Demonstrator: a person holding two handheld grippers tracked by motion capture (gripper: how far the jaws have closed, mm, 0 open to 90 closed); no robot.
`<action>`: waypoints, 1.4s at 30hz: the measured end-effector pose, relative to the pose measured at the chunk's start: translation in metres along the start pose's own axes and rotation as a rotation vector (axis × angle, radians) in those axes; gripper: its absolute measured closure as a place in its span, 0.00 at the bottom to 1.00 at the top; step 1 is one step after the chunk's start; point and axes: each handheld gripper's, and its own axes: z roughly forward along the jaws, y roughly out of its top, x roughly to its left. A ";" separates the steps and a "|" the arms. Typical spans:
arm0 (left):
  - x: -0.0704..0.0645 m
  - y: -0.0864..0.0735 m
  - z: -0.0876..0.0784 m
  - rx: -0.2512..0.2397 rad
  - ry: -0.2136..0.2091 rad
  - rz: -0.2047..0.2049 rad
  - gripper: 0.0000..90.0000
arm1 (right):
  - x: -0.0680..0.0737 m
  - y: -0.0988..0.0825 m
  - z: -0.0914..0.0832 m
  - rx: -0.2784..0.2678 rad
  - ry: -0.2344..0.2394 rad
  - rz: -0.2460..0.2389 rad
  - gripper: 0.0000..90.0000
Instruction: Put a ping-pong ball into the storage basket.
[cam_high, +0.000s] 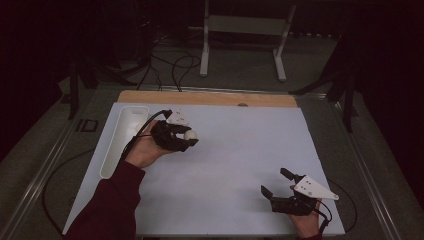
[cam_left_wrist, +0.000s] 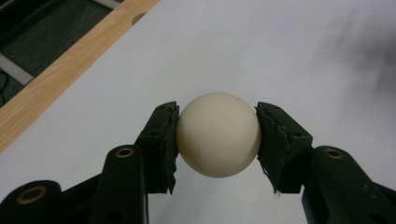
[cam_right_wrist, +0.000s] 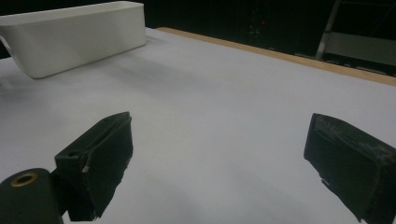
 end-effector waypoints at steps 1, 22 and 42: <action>0.001 -0.001 -0.001 0.001 -0.001 0.000 0.57 | 0.000 0.000 0.000 0.000 0.001 0.000 0.09; 0.004 -0.008 -0.011 -0.003 0.009 -0.002 0.57 | 0.001 0.000 0.002 0.006 0.004 -0.005 0.09; 0.008 -0.015 -0.023 -0.010 0.017 -0.006 0.57 | 0.002 -0.001 0.002 0.009 0.007 -0.005 0.09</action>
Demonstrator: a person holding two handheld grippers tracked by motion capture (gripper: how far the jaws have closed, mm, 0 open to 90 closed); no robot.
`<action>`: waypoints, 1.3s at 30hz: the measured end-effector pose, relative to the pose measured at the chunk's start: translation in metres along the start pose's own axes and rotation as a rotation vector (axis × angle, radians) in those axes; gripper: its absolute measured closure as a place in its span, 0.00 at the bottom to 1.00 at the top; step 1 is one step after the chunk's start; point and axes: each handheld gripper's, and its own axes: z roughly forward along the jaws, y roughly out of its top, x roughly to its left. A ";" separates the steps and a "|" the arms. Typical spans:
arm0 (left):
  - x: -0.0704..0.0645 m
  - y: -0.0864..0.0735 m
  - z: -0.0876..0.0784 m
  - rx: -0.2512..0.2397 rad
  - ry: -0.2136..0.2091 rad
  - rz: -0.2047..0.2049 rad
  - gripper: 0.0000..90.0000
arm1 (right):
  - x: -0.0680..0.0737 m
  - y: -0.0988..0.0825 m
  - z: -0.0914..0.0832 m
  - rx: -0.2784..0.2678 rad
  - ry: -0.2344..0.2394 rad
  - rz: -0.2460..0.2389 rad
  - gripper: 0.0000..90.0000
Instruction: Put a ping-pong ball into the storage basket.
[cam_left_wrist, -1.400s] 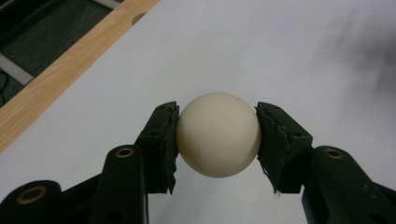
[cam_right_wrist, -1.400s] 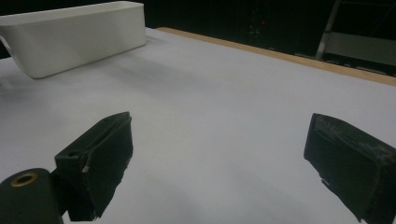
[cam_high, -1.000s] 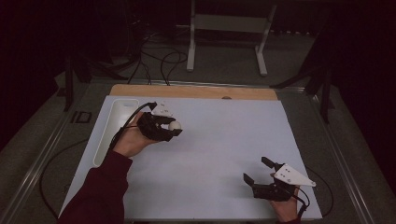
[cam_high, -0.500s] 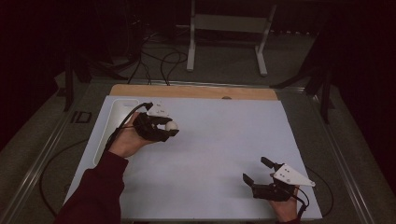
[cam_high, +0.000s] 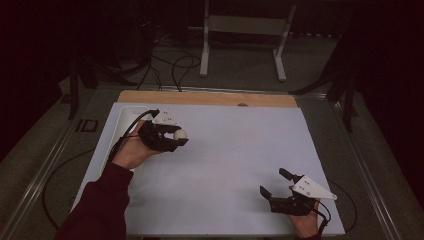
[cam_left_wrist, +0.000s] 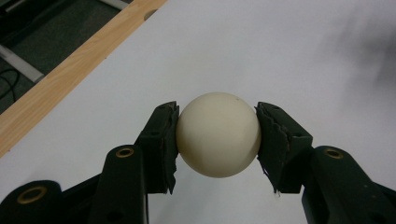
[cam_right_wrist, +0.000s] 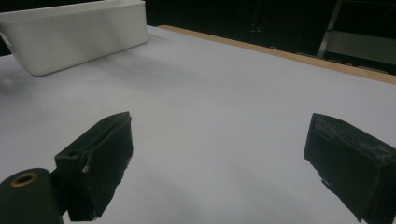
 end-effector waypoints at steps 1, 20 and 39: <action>0.000 0.000 0.000 -0.002 0.000 -0.002 0.57 | 0.000 0.000 0.000 0.000 0.000 -0.001 0.09; 0.002 -0.004 -0.009 -0.009 0.005 0.003 0.57 | 0.000 0.000 0.000 -0.001 -0.002 -0.001 0.09; 0.003 -0.007 -0.017 -0.020 0.012 0.001 0.57 | 0.000 0.000 0.000 -0.001 -0.006 -0.001 0.09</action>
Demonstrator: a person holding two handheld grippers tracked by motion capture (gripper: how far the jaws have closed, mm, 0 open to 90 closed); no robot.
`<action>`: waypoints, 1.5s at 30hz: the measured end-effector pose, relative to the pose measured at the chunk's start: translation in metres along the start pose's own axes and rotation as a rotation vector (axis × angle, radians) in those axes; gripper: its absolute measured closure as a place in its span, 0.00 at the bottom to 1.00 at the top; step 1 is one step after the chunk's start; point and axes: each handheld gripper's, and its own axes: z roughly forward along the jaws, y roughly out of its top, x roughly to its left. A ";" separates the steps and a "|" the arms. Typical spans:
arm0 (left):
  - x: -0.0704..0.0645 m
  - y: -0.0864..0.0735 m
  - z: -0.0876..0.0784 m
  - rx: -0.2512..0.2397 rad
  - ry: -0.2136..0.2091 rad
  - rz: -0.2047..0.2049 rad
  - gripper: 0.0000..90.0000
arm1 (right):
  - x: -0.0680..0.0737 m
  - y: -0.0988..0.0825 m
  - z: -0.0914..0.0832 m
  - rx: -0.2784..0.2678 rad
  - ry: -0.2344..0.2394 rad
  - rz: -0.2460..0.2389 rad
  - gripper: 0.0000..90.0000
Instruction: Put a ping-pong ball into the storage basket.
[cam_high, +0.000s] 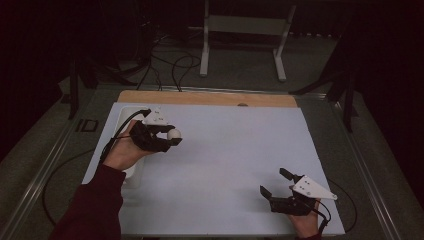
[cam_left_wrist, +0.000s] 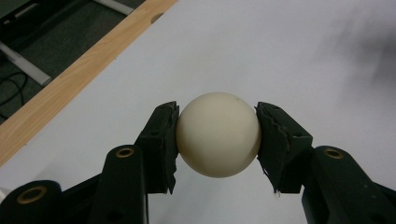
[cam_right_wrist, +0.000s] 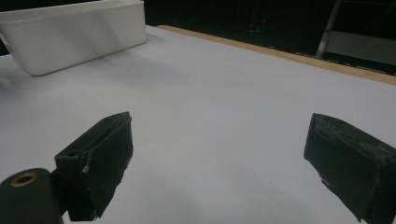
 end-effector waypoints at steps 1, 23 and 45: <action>0.000 0.000 0.000 0.000 0.001 0.001 0.57 | 0.000 0.000 0.000 0.000 0.000 -0.001 0.09; 0.003 -0.006 -0.009 -0.011 0.011 -0.002 0.57 | 0.000 0.000 0.000 -0.003 0.001 -0.001 0.09; 0.009 -0.014 -0.018 -0.020 0.019 -0.012 0.57 | 0.001 0.000 0.000 0.002 0.004 0.000 0.09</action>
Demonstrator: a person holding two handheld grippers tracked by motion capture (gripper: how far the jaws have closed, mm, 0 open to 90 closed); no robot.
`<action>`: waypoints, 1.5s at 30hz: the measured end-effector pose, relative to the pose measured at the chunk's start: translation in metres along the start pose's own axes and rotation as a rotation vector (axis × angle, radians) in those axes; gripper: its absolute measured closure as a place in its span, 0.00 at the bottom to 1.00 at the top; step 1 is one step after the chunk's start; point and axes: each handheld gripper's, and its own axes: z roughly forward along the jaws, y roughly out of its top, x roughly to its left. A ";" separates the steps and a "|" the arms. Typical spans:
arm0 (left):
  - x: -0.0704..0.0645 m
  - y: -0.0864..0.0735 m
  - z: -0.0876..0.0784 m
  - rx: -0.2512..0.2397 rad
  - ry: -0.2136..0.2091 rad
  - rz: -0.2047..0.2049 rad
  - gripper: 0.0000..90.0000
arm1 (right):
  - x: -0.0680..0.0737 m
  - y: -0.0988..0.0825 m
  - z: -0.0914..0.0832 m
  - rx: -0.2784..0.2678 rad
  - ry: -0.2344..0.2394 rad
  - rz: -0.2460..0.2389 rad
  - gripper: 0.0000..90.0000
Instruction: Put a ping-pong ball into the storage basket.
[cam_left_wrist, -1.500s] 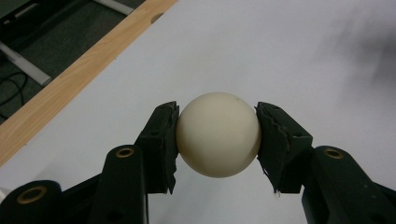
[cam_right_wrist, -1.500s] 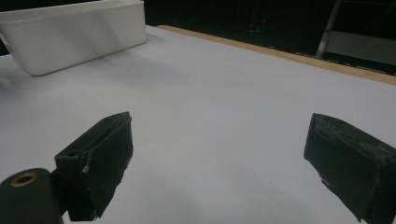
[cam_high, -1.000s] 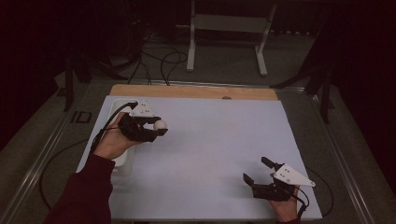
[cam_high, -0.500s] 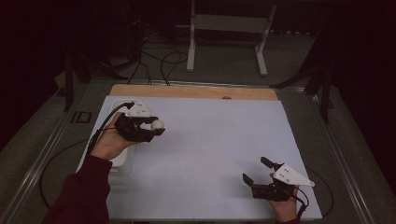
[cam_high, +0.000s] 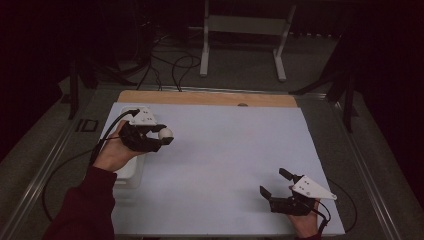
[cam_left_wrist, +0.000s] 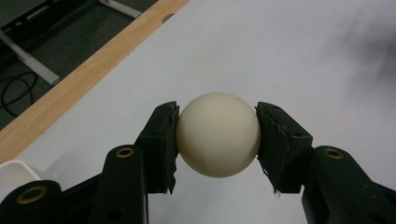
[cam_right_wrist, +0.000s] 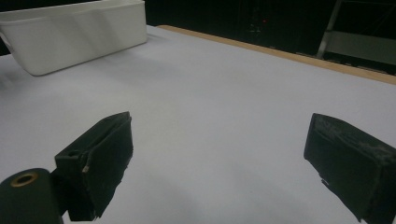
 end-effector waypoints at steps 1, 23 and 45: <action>0.001 -0.001 -0.001 0.000 0.002 0.000 0.57 | 0.000 0.000 0.000 0.000 0.000 -0.001 0.09; 0.005 -0.011 -0.011 -0.006 0.022 -0.014 0.57 | 0.000 0.001 0.000 -0.004 0.000 -0.001 0.09; 0.012 -0.027 -0.027 0.001 0.058 -0.042 0.57 | 0.000 0.001 0.001 -0.002 -0.001 -0.005 0.09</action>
